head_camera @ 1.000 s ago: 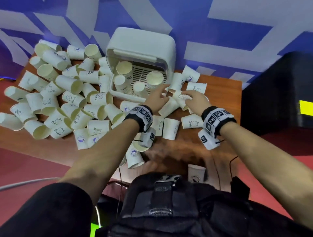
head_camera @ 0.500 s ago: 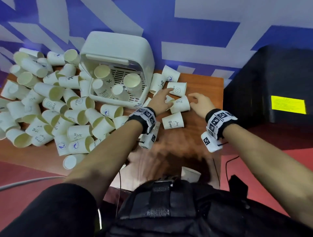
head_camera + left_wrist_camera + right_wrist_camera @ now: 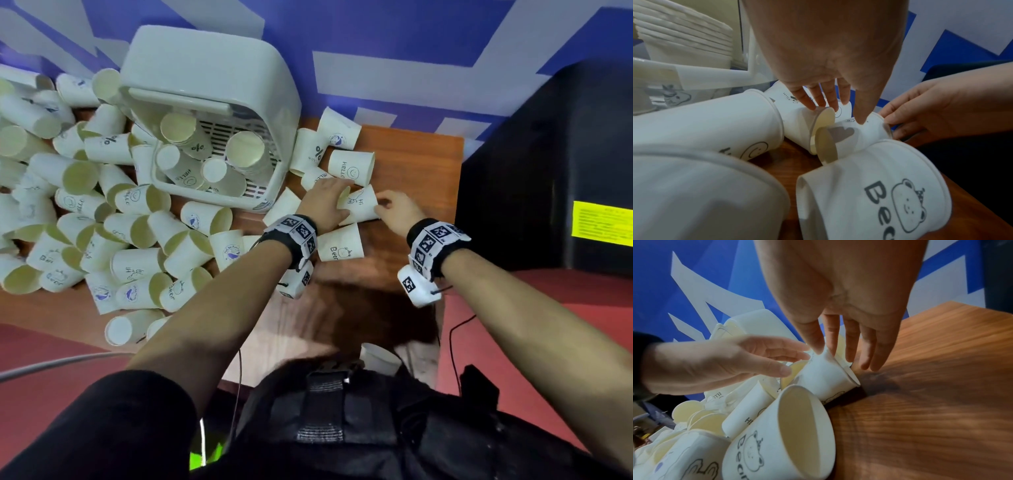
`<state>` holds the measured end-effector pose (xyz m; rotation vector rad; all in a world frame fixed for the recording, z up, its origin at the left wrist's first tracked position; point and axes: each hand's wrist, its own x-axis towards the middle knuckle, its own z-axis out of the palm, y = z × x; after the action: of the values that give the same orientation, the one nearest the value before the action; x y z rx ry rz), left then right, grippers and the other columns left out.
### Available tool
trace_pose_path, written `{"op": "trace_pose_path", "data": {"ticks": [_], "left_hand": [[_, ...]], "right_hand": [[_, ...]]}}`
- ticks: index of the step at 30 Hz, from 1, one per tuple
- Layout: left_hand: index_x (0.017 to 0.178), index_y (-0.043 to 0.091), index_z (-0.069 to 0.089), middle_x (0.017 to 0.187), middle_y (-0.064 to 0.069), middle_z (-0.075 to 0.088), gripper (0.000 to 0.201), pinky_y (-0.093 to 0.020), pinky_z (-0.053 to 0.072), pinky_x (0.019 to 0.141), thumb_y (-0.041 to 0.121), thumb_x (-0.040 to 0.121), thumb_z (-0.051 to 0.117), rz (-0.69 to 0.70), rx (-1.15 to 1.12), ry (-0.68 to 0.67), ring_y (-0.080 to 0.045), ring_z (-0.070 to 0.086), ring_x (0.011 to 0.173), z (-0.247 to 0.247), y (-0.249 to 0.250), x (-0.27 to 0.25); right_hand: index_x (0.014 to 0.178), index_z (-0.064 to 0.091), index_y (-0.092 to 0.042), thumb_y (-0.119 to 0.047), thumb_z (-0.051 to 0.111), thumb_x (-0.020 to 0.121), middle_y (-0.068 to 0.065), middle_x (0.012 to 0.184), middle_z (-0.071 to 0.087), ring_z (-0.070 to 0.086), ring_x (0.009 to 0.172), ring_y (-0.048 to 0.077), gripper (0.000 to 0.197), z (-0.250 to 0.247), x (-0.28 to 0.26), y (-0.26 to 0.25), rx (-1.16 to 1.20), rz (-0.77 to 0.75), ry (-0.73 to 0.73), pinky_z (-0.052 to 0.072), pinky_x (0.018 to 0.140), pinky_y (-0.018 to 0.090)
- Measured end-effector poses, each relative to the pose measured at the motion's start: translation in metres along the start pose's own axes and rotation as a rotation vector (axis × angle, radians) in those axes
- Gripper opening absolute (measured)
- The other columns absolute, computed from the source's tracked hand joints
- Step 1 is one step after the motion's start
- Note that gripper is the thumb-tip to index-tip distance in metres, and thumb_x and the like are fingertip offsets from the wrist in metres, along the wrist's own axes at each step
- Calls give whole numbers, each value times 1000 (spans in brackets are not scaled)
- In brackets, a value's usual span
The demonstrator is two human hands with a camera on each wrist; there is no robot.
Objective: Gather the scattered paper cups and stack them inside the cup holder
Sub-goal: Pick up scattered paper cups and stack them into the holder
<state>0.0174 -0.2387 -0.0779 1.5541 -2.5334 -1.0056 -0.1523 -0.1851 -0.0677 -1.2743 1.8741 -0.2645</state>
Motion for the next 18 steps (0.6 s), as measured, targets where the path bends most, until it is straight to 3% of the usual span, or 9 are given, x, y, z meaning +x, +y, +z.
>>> {"op": "trace_pose_path", "data": {"ticks": [4, 8, 12, 18], "left_hand": [[140, 20, 43, 146, -1, 41, 61, -41, 33, 105, 32, 85, 66, 54, 198, -23, -25, 31, 135, 4, -3, 4], [142, 22, 40, 149, 4, 35, 65, -43, 29, 105, 43, 85, 64, 67, 313, -26, -22, 27, 136, 8, 0, 3], [142, 19, 38, 148, 0, 37, 69, -43, 28, 106, 46, 84, 64, 56, 275, -3, -23, 27, 136, 6, 5, 1], [147, 17, 30, 145, -10, 42, 77, -43, 30, 109, 39, 84, 67, 32, 83, 33, -27, 29, 136, -7, 9, -9]], "right_hand": [[111, 61, -3, -12, 52, 93, 16, 111, 63, 58, 100, 31, 22, 6, 5, -1, 30, -12, -8, 40, 75, 31], [100, 59, 4, -10, 51, 92, 24, 108, 62, 57, 100, 38, 18, 7, 4, -2, 57, -38, -1, 44, 84, 41], [89, 58, -12, -12, 52, 93, 16, 103, 65, 60, 96, 31, 7, 0, -1, -3, 122, -88, 9, 46, 84, 38], [91, 56, -17, -15, 49, 94, 8, 95, 64, 56, 85, 22, 8, -15, -16, -14, 198, -139, 51, 42, 73, 29]]}}
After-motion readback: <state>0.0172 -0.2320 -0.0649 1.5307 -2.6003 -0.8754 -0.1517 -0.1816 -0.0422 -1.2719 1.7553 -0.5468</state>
